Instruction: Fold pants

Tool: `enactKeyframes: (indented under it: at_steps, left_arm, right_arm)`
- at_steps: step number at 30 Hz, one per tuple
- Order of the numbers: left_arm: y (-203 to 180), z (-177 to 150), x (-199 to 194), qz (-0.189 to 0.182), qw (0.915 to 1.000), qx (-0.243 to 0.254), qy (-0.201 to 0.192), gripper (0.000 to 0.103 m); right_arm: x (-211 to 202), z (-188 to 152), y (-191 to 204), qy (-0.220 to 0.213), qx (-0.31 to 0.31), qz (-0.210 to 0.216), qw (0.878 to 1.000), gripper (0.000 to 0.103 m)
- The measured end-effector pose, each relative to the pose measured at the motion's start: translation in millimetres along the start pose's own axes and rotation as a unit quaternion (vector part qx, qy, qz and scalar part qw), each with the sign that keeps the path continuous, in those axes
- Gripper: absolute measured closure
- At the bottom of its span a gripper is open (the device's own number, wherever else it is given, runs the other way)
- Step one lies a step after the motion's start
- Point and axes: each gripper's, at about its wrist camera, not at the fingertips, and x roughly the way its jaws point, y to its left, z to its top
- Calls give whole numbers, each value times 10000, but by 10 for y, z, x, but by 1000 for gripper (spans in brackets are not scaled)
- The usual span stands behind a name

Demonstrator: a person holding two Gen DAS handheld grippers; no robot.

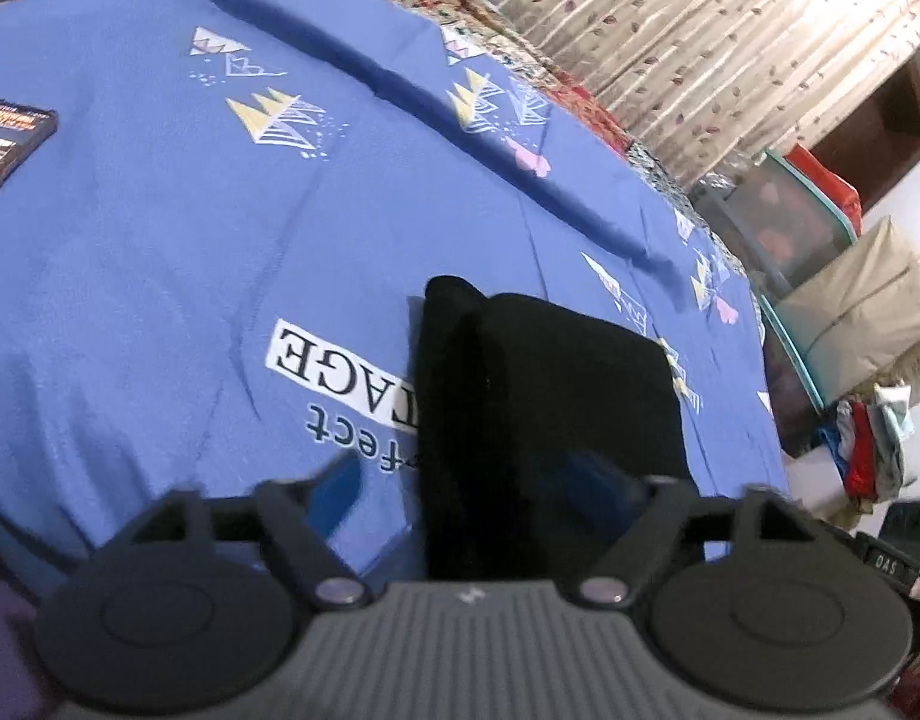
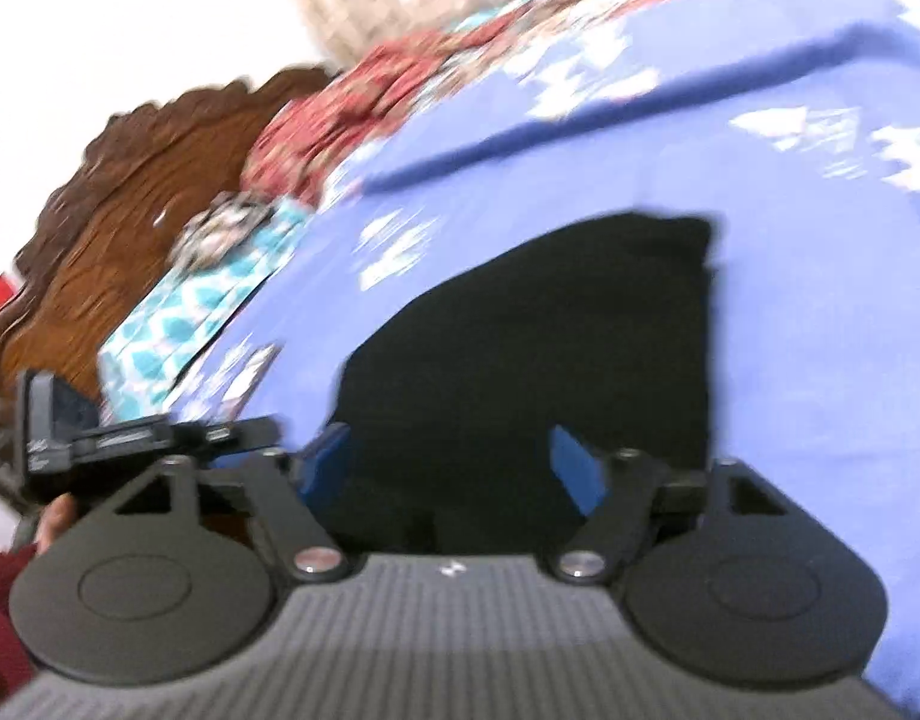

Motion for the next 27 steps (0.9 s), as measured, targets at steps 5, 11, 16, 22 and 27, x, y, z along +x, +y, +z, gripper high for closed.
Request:
enactKeyframes:
  at_steps: [5, 11, 16, 22, 27]
  left_arm:
    - [-96, 58, 115, -146, 9997, 93, 168, 10]
    - [-190, 125, 405, -267, 9985, 93, 478, 2]
    - [-149, 206, 541, -333, 9975, 4, 623, 0]
    - [-81, 242, 660, -424, 9960, -157, 772, 0]
    - [6, 129, 912, -680, 9894, -417, 1210, 0]
  right_arm:
    - [-117, -89, -429, -8, 813, -420, 9958, 15]
    - [-115, -211, -622, 149, 1227, -399, 9915, 15]
    - [-89, -182, -564, 173, 1127, -297, 9930, 15]
    - [41, -142, -625, 186, 1170, -210, 9927, 15]
    - [211, -103, -693, 284, 1348, 132, 9904, 15]
